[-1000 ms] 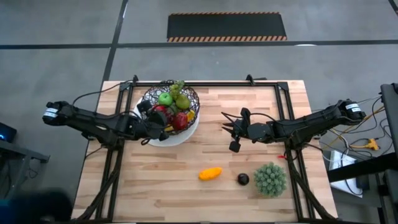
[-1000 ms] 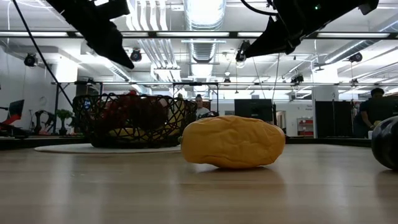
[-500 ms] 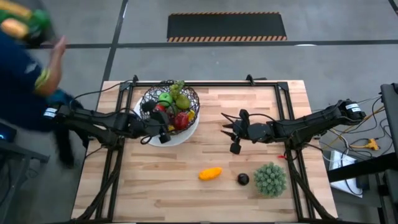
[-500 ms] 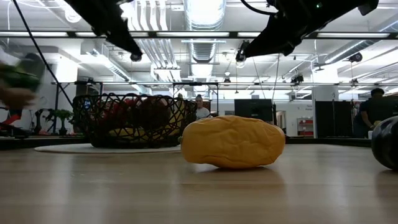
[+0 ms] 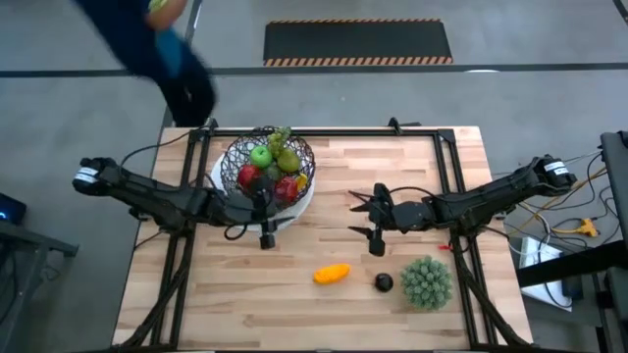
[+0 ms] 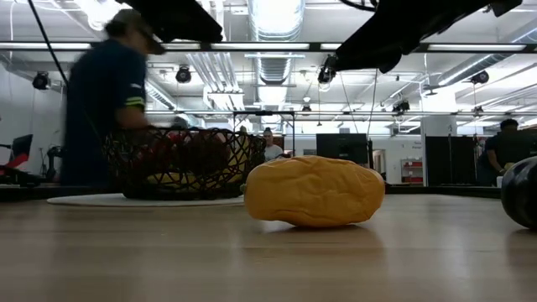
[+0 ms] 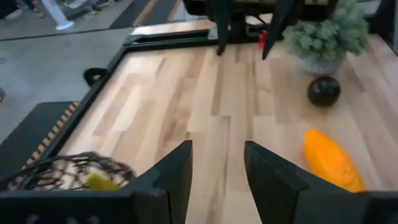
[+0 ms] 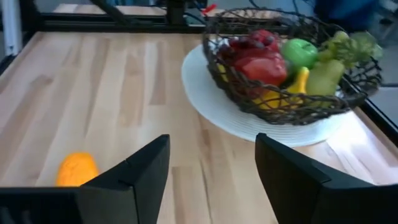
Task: Build produce basket
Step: Put the mango into the woven basket
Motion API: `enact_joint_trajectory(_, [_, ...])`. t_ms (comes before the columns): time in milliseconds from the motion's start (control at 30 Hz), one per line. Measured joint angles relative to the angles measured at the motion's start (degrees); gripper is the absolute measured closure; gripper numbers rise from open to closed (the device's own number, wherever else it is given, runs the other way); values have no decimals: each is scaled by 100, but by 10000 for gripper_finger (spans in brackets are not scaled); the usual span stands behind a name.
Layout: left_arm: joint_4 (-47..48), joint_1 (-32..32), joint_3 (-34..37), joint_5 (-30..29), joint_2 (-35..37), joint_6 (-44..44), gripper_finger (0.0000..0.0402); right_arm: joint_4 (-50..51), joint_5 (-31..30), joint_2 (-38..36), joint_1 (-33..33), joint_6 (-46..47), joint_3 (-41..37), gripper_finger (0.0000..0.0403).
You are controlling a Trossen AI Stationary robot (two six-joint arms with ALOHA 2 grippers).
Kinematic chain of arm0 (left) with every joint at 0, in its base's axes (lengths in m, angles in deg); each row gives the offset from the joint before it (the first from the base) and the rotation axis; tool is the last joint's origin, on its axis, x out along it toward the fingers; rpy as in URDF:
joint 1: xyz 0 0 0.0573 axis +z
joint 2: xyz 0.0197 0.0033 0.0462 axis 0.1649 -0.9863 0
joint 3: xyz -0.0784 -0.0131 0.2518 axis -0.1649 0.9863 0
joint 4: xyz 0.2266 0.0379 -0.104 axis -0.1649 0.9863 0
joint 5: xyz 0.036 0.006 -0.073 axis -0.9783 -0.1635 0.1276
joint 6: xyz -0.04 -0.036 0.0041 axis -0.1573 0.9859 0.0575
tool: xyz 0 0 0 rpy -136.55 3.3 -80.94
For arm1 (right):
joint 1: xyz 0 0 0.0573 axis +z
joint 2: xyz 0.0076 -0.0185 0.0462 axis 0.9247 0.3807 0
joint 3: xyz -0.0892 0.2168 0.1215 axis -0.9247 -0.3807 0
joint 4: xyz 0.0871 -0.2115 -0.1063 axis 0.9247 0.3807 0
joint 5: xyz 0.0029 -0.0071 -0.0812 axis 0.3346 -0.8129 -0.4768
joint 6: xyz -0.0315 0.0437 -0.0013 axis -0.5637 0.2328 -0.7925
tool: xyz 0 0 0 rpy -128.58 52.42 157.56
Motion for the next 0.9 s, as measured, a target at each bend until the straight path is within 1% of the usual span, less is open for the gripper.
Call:
enact_joint_trajectory(133, [-175, -188, -145, 0, -494, 0, 273, -34, -7, 0, 216, -210, -2, 177])
enact_joint_trajectory(233, [-218, -297, -389, 2, -947, 12, 274, -368, -7, -2, 358, -578, -110, 177])
enact_joint_trajectory(333, [-193, -379, -695, 16, -1361, 153, 274, -1270, 16, -2, 409, -1126, -499, 177])
enact_joint_trajectory(433, [-190, -464, -962, 20, -1702, 243, 274, -2413, 6, -2, 383, -1589, -1046, 177])
enact_joint_trajectory(567, [-194, -513, -1288, 22, -2116, 317, 274, -3746, 16, -2, 243, -1886, -1720, 177])
enact_joint_trajectory(700, [-199, -524, -1593, 22, -2504, 591, 274, -4394, 14, -4, 50, -1976, -2224, 177])
enact_joint_trajectory(900, [-189, -530, -2054, 43, -3018, 737, 274, -5274, -2, -17, -120, -2261, -2697, 177])
